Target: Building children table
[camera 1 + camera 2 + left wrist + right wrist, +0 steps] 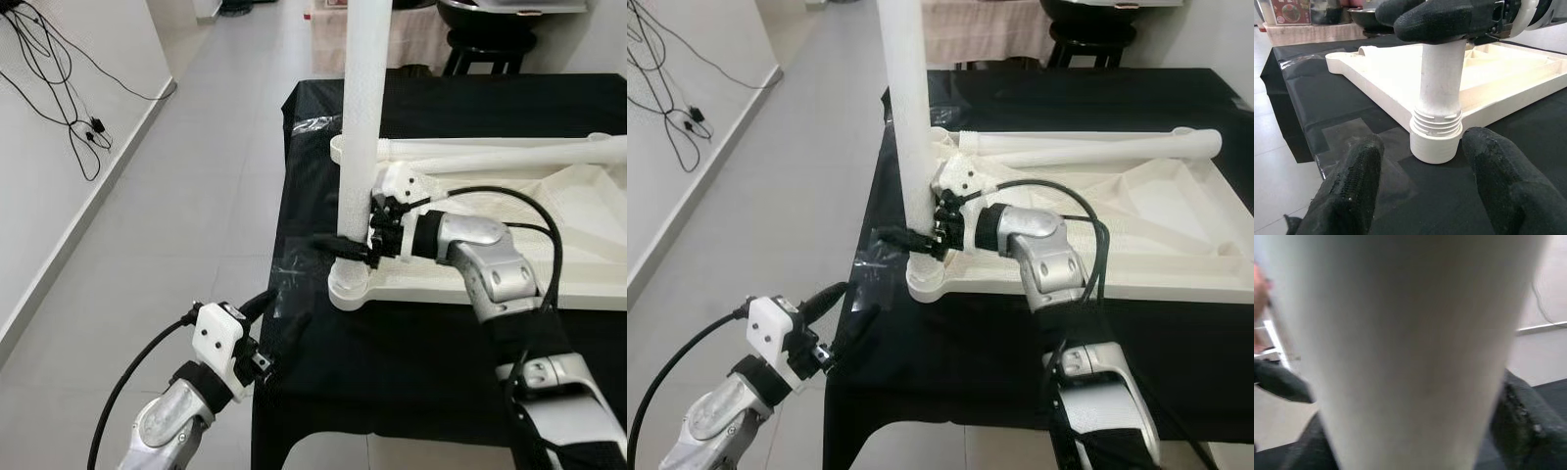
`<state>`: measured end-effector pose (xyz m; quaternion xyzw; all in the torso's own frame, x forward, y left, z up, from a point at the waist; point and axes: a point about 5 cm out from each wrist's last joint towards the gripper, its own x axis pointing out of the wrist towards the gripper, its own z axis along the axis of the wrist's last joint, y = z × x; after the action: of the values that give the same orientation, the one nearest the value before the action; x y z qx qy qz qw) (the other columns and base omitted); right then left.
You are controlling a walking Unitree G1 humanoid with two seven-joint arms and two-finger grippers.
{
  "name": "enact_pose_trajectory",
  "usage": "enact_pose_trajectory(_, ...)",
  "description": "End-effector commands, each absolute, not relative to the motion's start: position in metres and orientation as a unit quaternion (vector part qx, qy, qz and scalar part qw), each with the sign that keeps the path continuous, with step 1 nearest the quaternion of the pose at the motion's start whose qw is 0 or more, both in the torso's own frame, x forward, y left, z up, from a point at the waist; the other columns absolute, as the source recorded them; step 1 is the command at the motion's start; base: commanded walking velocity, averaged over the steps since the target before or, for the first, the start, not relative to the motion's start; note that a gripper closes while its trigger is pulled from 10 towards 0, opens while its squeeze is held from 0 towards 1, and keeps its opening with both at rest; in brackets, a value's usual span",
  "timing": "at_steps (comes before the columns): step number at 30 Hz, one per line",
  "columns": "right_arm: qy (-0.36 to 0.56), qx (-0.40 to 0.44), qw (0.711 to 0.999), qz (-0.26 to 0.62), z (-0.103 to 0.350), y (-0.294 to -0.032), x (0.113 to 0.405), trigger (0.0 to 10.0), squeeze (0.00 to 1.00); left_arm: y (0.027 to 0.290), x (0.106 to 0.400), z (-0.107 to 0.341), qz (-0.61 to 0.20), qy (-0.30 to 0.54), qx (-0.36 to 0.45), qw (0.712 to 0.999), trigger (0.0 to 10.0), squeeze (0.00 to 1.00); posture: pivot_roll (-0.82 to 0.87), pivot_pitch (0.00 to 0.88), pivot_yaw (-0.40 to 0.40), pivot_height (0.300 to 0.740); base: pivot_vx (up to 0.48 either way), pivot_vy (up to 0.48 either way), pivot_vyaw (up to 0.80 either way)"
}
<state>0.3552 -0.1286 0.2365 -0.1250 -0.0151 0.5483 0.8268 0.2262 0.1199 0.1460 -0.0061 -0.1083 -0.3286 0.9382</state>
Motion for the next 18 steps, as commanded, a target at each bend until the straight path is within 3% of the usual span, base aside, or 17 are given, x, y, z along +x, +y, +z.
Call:
enact_pose_trajectory(1, -0.007, -0.121, 0.818, 0.562, 0.233, -0.125, 0.355, 0.0, 0.0, 0.121, 0.224, 0.14, -0.329, -0.096, -0.001, 0.939, 10.0, 0.0, -0.06, 0.161, 0.019, 0.74, 0.0, 0.0, 0.0)
enact_pose_trajectory(5, 0.006, -0.113, 0.798, 0.592, 0.232, -0.129, 0.355, 0.0, 0.0, 0.121, 0.223, 0.141, -0.329, -0.096, 0.0, 0.939, 10.0, 0.0, -0.06, 0.166, 0.016, 0.74, 0.0, 0.0, 0.0)
enact_pose_trajectory(12, 0.014, -0.122, 0.808, 0.576, 0.226, -0.138, 0.355, 0.0, 0.0, 0.121, 0.223, 0.141, -0.33, -0.096, 0.0, 0.939, 10.0, 0.0, -0.06, 0.175, 0.022, 0.74, 0.0, 0.0, 0.0)
enact_pose_trajectory(13, 0.019, -0.129, 0.823, 0.553, 0.221, -0.144, 0.355, 0.0, 0.0, 0.121, 0.223, 0.141, -0.331, -0.096, 0.0, 0.939, 10.0, 0.0, -0.07, 0.176, 0.02, 0.74, 0.0, 0.0, 0.0)
enact_pose_trajectory(15, 0.019, -0.129, 0.823, 0.553, 0.221, -0.144, 0.355, 0.0, 0.0, 0.121, 0.223, 0.141, -0.331, -0.096, 0.0, 0.939, 10.0, 0.0, -0.07, 0.176, 0.02, 0.74, 0.0, 0.0, 0.0)
enact_pose_trajectory(16, 0.027, -0.132, 0.856, 0.5, 0.213, -0.151, 0.357, 0.0, 0.0, 0.12, 0.223, 0.141, -0.331, -0.096, 0.0, 0.939, 10.0, 0.0, -0.07, 0.18, 0.016, 0.74, 0.0, 0.0, 0.0)
enact_pose_trajectory(17, 0.027, -0.132, 0.856, 0.5, 0.213, -0.151, 0.357, 0.0, 0.0, 0.12, 0.223, 0.141, -0.331, -0.096, 0.0, 0.939, 10.0, 0.0, -0.07, 0.18, 0.016, 0.74, 0.0, 0.0, 0.0)
enact_pose_trajectory(18, 0.034, -0.118, 0.891, 0.438, 0.202, -0.154, 0.354, 0.0, 0.0, 0.121, 0.223, 0.141, -0.331, -0.096, -0.001, 0.939, 10.0, 0.0, -0.08, 0.181, 0.008, 0.74, 0.0, 0.0, 0.0)
